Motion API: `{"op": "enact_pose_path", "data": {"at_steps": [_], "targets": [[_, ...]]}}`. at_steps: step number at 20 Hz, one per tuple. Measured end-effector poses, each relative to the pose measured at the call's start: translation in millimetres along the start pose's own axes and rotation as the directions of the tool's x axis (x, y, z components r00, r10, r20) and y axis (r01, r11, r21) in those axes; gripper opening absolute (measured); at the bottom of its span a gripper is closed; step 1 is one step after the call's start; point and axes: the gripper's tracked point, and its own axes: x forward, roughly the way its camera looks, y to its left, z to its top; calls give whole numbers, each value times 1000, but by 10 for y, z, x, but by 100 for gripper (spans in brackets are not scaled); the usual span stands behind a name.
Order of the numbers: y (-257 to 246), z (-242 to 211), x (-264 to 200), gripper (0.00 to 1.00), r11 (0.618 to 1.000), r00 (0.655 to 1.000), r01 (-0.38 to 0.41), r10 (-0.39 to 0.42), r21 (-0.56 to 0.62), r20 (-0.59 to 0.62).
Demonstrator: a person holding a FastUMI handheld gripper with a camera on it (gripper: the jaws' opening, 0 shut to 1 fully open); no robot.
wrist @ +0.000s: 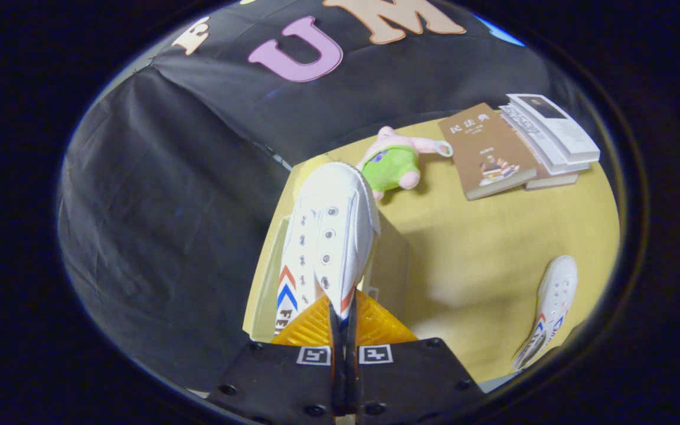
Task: Open the storage box then place both shoes into the box .Put the left shoe in first, then the right shoe, with the right side of both shoes facing outward in a uniform manner.
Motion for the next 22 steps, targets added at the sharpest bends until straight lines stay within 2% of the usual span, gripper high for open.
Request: {"op": "enact_pose_path", "data": {"at_steps": [7, 17, 22], "targets": [[286, -270, 602, 4, 999, 996, 13, -16, -43, -85], [335, -774, 1277, 4, 985, 969, 140, -158, -104, -192], [375, -932, 1418, 4, 971, 948, 208, -229, -115, -223]]}}
